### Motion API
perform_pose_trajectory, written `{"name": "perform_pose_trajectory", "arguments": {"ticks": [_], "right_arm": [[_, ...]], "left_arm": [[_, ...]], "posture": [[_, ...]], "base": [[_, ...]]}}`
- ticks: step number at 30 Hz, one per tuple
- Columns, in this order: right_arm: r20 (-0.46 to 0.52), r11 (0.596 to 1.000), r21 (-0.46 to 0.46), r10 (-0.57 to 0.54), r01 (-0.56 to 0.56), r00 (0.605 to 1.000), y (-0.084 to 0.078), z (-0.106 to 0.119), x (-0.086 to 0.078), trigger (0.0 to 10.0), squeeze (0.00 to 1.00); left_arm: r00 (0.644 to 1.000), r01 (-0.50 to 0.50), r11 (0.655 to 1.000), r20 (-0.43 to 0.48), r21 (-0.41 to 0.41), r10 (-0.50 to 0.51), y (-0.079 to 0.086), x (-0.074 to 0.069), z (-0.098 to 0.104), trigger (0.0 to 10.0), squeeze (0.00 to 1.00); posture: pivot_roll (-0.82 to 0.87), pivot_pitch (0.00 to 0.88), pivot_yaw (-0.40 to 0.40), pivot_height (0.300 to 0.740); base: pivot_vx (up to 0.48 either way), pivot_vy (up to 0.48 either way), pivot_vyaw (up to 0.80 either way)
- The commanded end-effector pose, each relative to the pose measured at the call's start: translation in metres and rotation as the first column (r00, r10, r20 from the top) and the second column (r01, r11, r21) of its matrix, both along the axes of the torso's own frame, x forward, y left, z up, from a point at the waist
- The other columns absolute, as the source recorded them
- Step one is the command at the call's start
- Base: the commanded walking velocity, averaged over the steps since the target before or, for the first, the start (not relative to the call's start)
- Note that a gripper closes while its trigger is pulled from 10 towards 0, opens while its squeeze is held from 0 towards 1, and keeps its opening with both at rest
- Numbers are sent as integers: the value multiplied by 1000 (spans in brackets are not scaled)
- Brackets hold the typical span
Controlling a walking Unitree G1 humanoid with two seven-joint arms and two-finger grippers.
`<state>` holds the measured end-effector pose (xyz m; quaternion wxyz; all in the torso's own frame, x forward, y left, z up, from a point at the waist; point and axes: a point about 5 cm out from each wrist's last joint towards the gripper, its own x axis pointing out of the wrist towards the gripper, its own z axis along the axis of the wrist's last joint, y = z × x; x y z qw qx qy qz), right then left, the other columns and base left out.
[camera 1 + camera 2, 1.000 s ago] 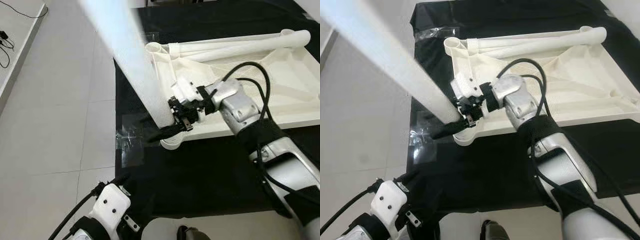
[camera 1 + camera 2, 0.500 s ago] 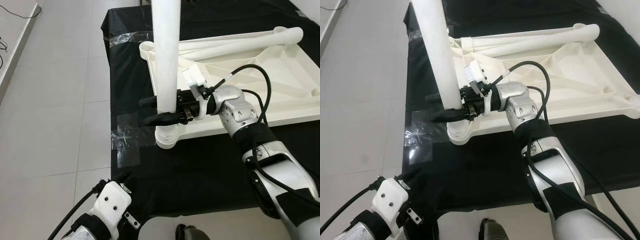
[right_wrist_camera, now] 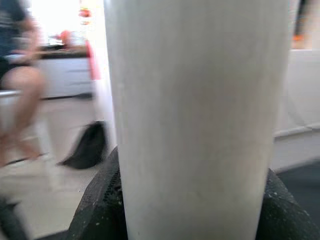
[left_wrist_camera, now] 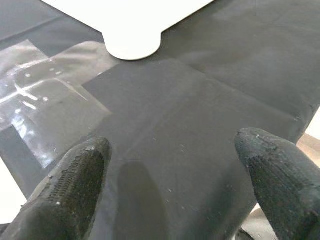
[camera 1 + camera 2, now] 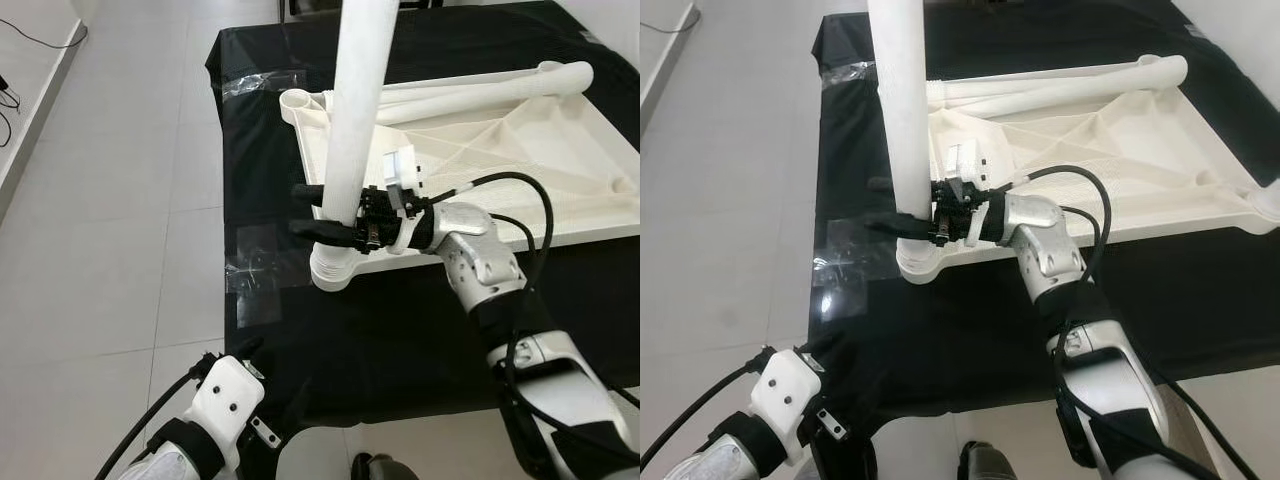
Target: Building children table
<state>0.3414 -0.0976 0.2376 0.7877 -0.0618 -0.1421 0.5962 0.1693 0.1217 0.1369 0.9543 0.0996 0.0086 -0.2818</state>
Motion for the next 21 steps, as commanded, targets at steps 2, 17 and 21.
{"name": "perform_pose_trajectory", "arguments": {"ticks": [2,17,21], "right_arm": [[-170,956,-117,-285,268,943,3,-47,-5,10000,0],[-272,527,-125,-833,840,482,7,-93,-55,10000,0],[-288,514,-141,-839,846,462,11,-100,-52,10000,0]], "left_arm": [[1000,-1,1000,-24,2,1,1,-1,-6,10000,0],[1000,1,1000,-31,17,0,8,16,-17,10000,0],[999,-4,1000,-33,24,5,9,22,-22,10000,0]], "posture": [[25,233,-33,740],[9,157,1,740],[2,125,8,740]], "base": [[0,0,0],[0,0,0],[0,0,0]]}}
